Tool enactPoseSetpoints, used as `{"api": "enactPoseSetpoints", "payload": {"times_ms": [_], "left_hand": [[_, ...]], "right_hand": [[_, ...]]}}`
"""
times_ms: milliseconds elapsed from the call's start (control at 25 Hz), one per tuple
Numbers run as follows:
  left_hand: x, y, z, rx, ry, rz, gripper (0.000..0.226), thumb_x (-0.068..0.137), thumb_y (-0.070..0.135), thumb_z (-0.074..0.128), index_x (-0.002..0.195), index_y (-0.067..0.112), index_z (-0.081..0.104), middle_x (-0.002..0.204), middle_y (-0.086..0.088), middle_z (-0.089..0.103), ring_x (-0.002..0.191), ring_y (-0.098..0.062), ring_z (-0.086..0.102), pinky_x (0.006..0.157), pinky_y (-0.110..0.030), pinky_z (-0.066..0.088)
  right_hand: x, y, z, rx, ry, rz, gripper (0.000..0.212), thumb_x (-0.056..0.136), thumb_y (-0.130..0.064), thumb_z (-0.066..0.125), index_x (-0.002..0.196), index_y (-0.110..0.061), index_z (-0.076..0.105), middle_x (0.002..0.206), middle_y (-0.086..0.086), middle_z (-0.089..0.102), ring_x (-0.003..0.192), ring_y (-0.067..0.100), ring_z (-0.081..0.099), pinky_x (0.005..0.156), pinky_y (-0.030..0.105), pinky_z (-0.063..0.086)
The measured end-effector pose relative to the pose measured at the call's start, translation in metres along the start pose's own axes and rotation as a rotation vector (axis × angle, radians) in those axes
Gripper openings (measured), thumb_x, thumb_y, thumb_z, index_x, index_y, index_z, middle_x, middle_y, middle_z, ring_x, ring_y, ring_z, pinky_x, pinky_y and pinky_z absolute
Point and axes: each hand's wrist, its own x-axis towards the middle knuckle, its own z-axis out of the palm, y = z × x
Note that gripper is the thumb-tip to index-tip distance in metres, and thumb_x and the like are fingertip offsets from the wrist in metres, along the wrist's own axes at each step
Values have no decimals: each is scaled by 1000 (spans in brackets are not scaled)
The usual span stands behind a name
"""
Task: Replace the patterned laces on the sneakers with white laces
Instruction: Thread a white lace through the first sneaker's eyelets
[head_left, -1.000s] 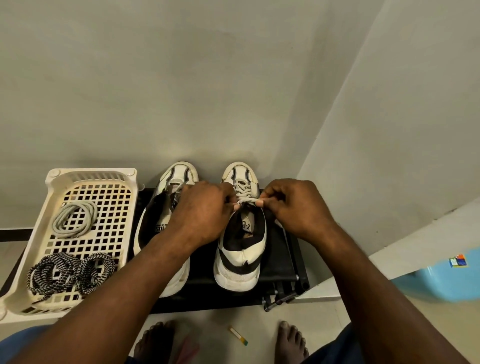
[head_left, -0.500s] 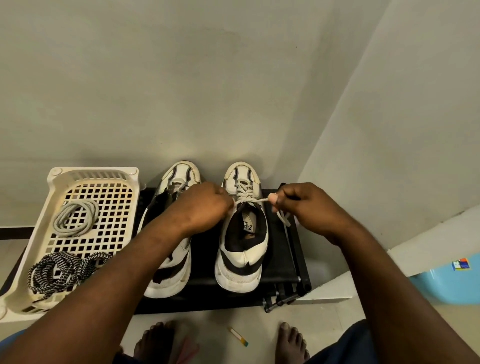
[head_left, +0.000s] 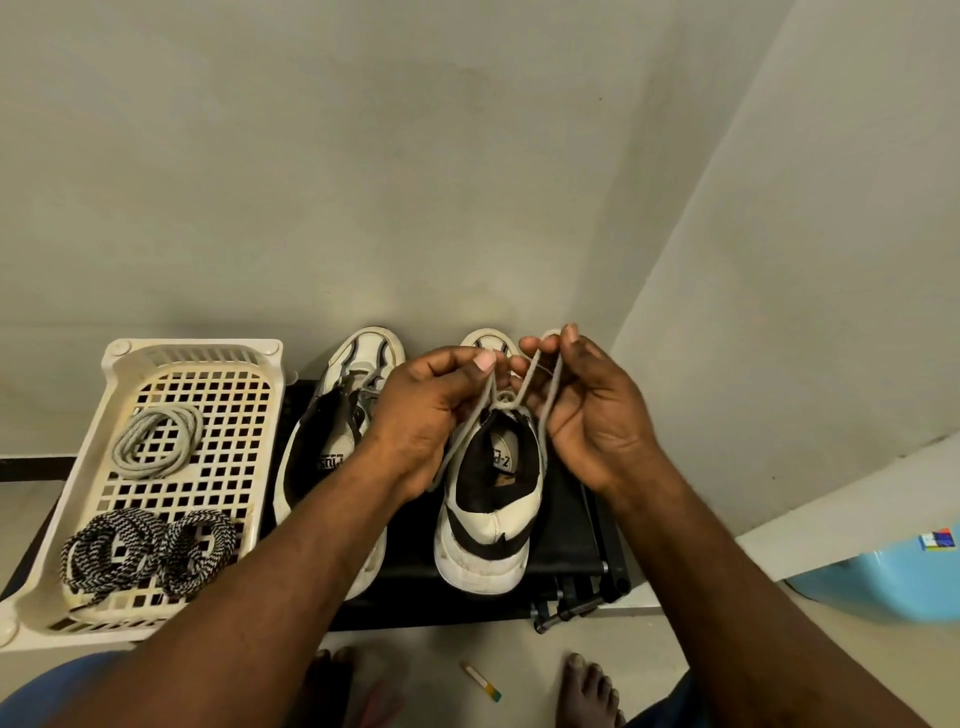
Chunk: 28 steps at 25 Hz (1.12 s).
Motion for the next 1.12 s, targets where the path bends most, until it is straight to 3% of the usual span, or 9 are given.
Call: {"api": "enactPoseSetpoints", "payload": {"times_ms": [120, 280, 360, 480, 600, 760, 920, 1040, 1120], "left_hand": [[2, -6, 6, -122, 58, 12, 16, 96, 14, 70, 103, 0, 72, 93, -16, 75, 82, -22, 73, 76, -31, 62], [7, -14, 8, -141, 76, 82, 14, 98, 9, 66, 107, 0, 71, 93, -13, 75, 81, -19, 70, 78, -31, 62], [8, -17, 9, -142, 60, 116, 11, 96, 8, 67, 105, 4, 72, 90, -10, 73, 76, -17, 67, 75, -30, 61], [12, -19, 11, -134, 86, 147, 8, 93, 15, 71, 98, 8, 73, 79, -5, 64, 67, -14, 56, 67, -29, 55], [16, -18, 14, -127, 198, 146, 7, 98, 13, 68, 96, 7, 71, 66, 2, 58, 55, -6, 46, 55, -22, 45], [16, -18, 12, -47, 180, 138, 10, 100, 9, 65, 104, 7, 73, 73, 2, 65, 62, -6, 51, 59, -21, 51], [13, -17, 9, -26, 78, 167, 14, 98, 0, 62, 108, 8, 69, 87, -8, 74, 72, -11, 65, 73, -28, 56], [12, -13, 10, -23, 75, 162, 22, 96, -1, 66, 115, 8, 60, 93, -16, 77, 76, -18, 71, 71, -28, 59], [12, -13, 10, 23, 28, 171, 13, 96, -2, 66, 106, 6, 66, 93, -17, 75, 76, -18, 72, 70, -27, 59]], "right_hand": [[3, 13, 8, 32, 111, -21, 28, 103, -32, 58, 88, -10, 66, 84, 8, 71, 72, 21, 69, 75, 37, 62], [3, 17, 9, -18, 119, -86, 22, 108, -15, 48, 101, -4, 66, 88, 11, 71, 75, 21, 64, 76, 36, 58], [2, 16, 11, -37, 92, -105, 19, 106, -14, 51, 103, -4, 67, 84, 9, 67, 67, 17, 59, 67, 32, 59], [5, 19, 12, -93, 178, -126, 18, 105, -17, 56, 95, -7, 68, 70, 4, 52, 50, 9, 40, 47, 21, 43], [11, 26, 9, -102, 278, -134, 22, 105, -20, 58, 90, -7, 68, 66, 3, 44, 43, 7, 32, 40, 21, 28], [10, 28, 9, -157, 287, -101, 22, 106, -11, 54, 98, -7, 74, 71, 3, 51, 51, 7, 39, 44, 19, 34], [4, 24, 11, -76, 174, -67, 31, 102, 6, 47, 109, -4, 75, 87, 15, 72, 70, 21, 66, 64, 30, 60], [4, 27, 14, -73, 234, -96, 21, 98, 7, 55, 108, -5, 69, 87, 20, 75, 72, 29, 70, 71, 40, 61], [5, 26, 12, -110, 285, -106, 18, 97, 4, 63, 111, -7, 63, 83, 14, 76, 71, 25, 69, 69, 38, 59]]}}
